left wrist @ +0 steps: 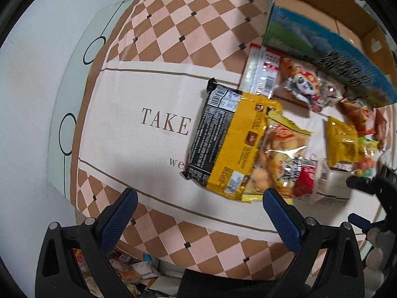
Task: Organize snacks
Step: 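Grasp the yellow-black bag with the left tool while the right tool grasps the white bar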
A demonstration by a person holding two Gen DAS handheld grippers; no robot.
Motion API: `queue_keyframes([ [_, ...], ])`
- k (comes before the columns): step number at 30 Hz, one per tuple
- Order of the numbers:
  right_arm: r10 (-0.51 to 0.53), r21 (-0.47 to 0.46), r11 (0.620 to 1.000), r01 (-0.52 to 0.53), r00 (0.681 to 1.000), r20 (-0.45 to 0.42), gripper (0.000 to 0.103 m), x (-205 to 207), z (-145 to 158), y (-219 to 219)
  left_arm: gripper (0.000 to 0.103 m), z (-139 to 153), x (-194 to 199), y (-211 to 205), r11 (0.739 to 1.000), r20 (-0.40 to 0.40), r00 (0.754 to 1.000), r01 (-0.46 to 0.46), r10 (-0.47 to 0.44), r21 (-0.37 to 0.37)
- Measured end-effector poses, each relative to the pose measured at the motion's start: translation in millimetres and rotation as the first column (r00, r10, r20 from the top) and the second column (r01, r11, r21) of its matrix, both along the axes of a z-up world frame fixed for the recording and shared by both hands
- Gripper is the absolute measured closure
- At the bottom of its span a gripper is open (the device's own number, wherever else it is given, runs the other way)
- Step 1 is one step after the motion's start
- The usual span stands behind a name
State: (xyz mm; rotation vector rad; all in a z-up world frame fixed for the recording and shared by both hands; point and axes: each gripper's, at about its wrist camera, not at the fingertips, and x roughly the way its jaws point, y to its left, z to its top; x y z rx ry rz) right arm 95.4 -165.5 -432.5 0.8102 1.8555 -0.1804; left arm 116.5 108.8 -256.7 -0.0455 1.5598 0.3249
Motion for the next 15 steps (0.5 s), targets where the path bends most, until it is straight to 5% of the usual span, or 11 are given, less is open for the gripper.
queue_keyframes([
  [5, -0.093, -0.016, 0.996, 0.092, 0.994, -0.057, 0.008, 1.8, -28.1, 10.5, 0.0, -16.3, 1.9, 5.0, 0.999, -0.016, 0.999, 0.031, -0.031, 0.021],
  [9, -0.059, -0.031, 0.998, 0.057, 0.995, -0.077, 0.024, 3.4, -40.3, 25.2, 0.0, -32.1, 9.4, 12.5, 0.998, -0.032, 0.998, 0.058, -0.058, 0.013],
  [12, 0.084, -0.062, 0.994, -0.089, 0.993, -0.077, 0.026, 6.7, -40.6, 36.6, 0.0, -43.2, 17.5, 14.2, 0.994, -0.039, 0.995, 0.092, -0.094, -0.051],
  [15, 0.311, -0.076, 0.945, -0.318, 0.946, -0.091, 0.03, 11.0, -42.5, 52.1, 0.0, -56.4, 27.6, 14.5, 0.987, -0.042, 0.99, 0.131, -0.135, -0.094],
])
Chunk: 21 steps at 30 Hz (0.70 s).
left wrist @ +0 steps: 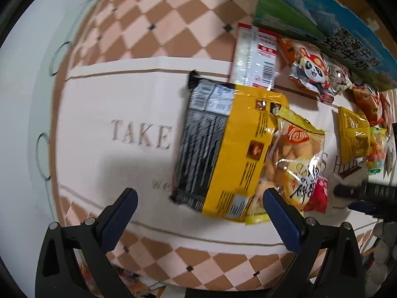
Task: Organize snacks
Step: 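Grasp the yellow-black bag with the left tool while the right tool grasps the white bar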
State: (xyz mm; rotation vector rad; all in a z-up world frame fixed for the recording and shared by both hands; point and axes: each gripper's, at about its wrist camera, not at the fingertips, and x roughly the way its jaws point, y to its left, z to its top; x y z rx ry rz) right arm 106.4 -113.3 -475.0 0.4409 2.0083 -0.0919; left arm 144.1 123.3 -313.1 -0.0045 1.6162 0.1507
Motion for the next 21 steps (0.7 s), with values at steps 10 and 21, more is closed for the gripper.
queue_keyframes([
  [10, 0.237, -0.118, 0.967, -0.228, 0.969, 0.075, 0.024, -15.5, 16.7, 30.8, 0.0, -54.8, 25.0, 4.0, 0.991, -0.065, 0.992, 0.105, -0.11, -0.078],
  [21, 0.386, -0.13, 0.918, -0.374, 0.919, 0.078, 0.029, -26.9, 18.3, 71.1, 0.014, -79.8, 5.7, 46.0, 0.989, -0.045, 0.998, 0.045, -0.051, -0.14],
])
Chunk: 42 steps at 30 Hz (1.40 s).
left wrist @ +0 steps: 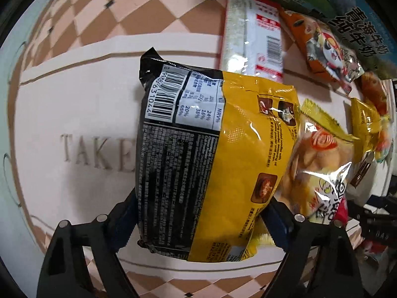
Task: Organize snacks
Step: 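Grasp the yellow-black bag with the left tool while the right tool grasps the white bar, then carry both packets into the cardboard box and open both tools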
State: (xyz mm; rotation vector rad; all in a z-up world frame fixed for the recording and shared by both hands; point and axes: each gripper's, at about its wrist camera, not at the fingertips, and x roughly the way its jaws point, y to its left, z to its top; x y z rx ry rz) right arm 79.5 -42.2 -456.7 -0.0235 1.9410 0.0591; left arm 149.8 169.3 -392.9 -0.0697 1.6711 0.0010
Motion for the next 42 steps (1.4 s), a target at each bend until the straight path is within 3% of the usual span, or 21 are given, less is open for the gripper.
queue_keyframes([
  [2, 0.155, -0.03, 0.987, -0.155, 0.988, -0.001, 0.029, -9.8, 0.2, 12.8, 0.014, -2.7, -8.0, 6.8, 1.0, -0.018, 1.0, -0.017, 0.017, 0.0],
  [4, 0.193, -0.056, 0.98, -0.192, 0.981, 0.013, 0.029, -17.0, 7.9, 14.8, 0.014, -6.8, -18.4, 14.7, 0.999, -0.034, 0.999, -0.034, 0.034, -0.009],
  [6, 0.104, -0.019, 0.995, -0.103, 0.993, 0.053, 0.022, -17.6, 18.8, 6.7, 0.013, -12.2, -23.7, 23.9, 0.999, -0.037, 0.998, -0.05, 0.049, -0.02],
  [7, 0.008, 0.015, 1.0, -0.009, 0.997, 0.074, 0.018, -17.5, 25.5, -1.9, 0.013, -14.9, -22.4, 27.8, 0.998, -0.038, 0.998, -0.055, 0.054, -0.025],
  [9, -0.143, 0.051, 0.989, 0.139, 0.986, 0.09, 0.017, -18.5, 31.8, -15.9, 0.012, -20.2, -29.2, 31.7, 0.998, -0.04, 0.997, -0.064, 0.062, -0.029],
  [13, -0.405, 0.023, 0.914, 0.404, 0.912, 0.067, 0.019, -24.4, 23.6, -35.1, 0.012, -26.9, -25.9, 32.0, 0.997, -0.034, 0.996, -0.079, 0.078, -0.025],
  [15, -0.45, 0.029, 0.893, 0.449, 0.891, 0.062, 0.032, -28.4, 17.6, -32.5, 0.012, -27.8, -30.7, 36.1, 0.996, -0.035, 0.996, -0.078, 0.077, -0.032],
  [16, -0.417, -0.015, 0.908, 0.419, 0.907, 0.063, 0.039, -30.3, 16.2, -28.0, 0.012, -31.2, -28.7, 23.4, 0.996, -0.034, 0.996, -0.079, 0.078, -0.034],
  [18, -0.324, -0.032, 0.945, 0.327, 0.943, 0.078, 0.04, -33.3, 20.6, -21.8, 0.012, -33.9, -30.4, 28.7, 0.995, -0.043, 0.996, -0.086, 0.084, -0.043],
  [20, -0.141, -0.047, 0.989, 0.144, 0.988, 0.062, 0.041, -40.0, 22.2, -0.3, 0.012, -18.0, -34.1, 32.2, 0.995, -0.052, 0.994, -0.094, 0.091, -0.046],
  [22, 0.042, -0.07, 0.997, -0.039, 0.999, 0.035, 0.041, -55.1, 23.9, 15.2, 0.012, -11.0, -40.7, 29.1, 0.995, -0.043, 0.995, -0.087, 0.085, -0.047],
  [24, 0.107, -0.087, 0.991, -0.104, 0.994, 0.027, 0.04, -68.3, 23.7, 22.4, 0.012, -6.8, -44.1, 26.4, 0.997, -0.026, 0.997, -0.07, 0.07, -0.037],
  [27, 0.022, -0.057, 0.998, -0.019, 0.998, 0.051, 0.029, -82.5, 18.6, 19.5, 0.012, -13.6, -47.0, 24.9, 0.998, -0.015, 0.998, -0.053, 0.053, -0.016],
  [30, -0.113, -0.035, 0.993, 0.115, 0.992, 0.051, 0.025, -92.4, 11.0, -4.3, 0.012, -22.6, -51.8, 29.1, 0.997, -0.009, 0.997, -0.074, 0.074, -0.026],
  [35, -0.211, -0.033, 0.976, 0.215, 0.972, 0.103, 0.029, -110.7, 18.3, -31.6, 0.014, -20.0, -58.8, 31.0, 0.997, 0.033, 0.997, -0.072, 0.073, -0.025],
  [36, -0.22, -0.033, 0.974, 0.225, 0.969, 0.114, 0.037, -115.0, 21.0, -34.0, 0.015, -16.9, -61.6, 29.7, 0.997, 0.035, 0.997, -0.069, 0.069, -0.018],
  [42, -0.199, -0.04, 0.978, 0.207, 0.97, 0.142, 0.041, -144.4, 44.0, -43.5, 0.015, -6.0, -85.1, 31.4, 0.999, 0.067, 0.997, -0.05, 0.049, 0.007],
])
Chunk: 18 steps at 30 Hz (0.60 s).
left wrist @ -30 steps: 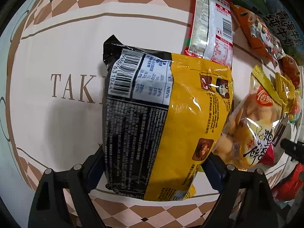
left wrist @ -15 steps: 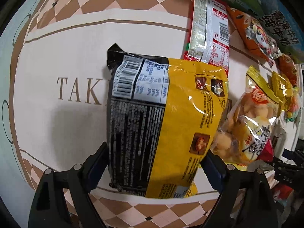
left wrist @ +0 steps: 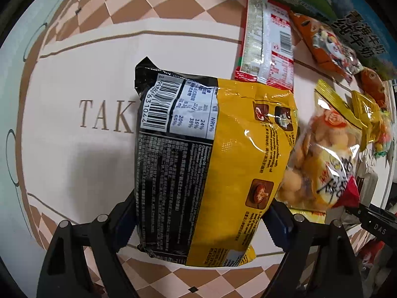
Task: Organize snacks
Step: 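Carry both packets into the cardboard box and open both tools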
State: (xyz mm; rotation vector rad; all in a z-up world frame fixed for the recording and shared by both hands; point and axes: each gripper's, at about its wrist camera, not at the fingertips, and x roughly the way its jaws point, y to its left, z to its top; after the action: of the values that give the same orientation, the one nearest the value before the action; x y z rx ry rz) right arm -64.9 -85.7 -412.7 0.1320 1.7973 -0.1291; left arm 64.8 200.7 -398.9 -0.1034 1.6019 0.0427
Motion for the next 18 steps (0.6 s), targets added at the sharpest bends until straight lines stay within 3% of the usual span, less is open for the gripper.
queue_keyframes([
  [7, 0.002, 0.028, 1.0, -0.003, 0.999, 0.043, 0.041, -7.2, 31.9, 44.9, 0.015, 35.4, -19.1, -18.1, 1.0, 0.083, 0.996, 0.013, -0.014, 0.019],
  [9, 0.003, 0.04, 0.999, -0.005, 0.998, 0.065, 0.041, -12.3, 41.7, 38.3, 0.015, 50.3, -33.4, -18.6, 1.0, 0.11, 0.994, 0.017, -0.019, 0.023],
  [14, 0.004, 0.111, 0.994, -0.019, 0.991, 0.131, 0.042, -30.0, 106.6, 11.9, 0.015, 105.0, -55.2, -22.5, 1.0, 0.188, 0.982, 0.03, -0.029, 0.001],
  [18, 0.011, 0.174, 0.984, -0.048, 0.978, 0.209, 0.042, -19.7, 159.2, -17.4, 0.015, 170.5, -20.3, -44.0, 0.998, 0.249, 0.968, 0.033, -0.019, -0.055],
])
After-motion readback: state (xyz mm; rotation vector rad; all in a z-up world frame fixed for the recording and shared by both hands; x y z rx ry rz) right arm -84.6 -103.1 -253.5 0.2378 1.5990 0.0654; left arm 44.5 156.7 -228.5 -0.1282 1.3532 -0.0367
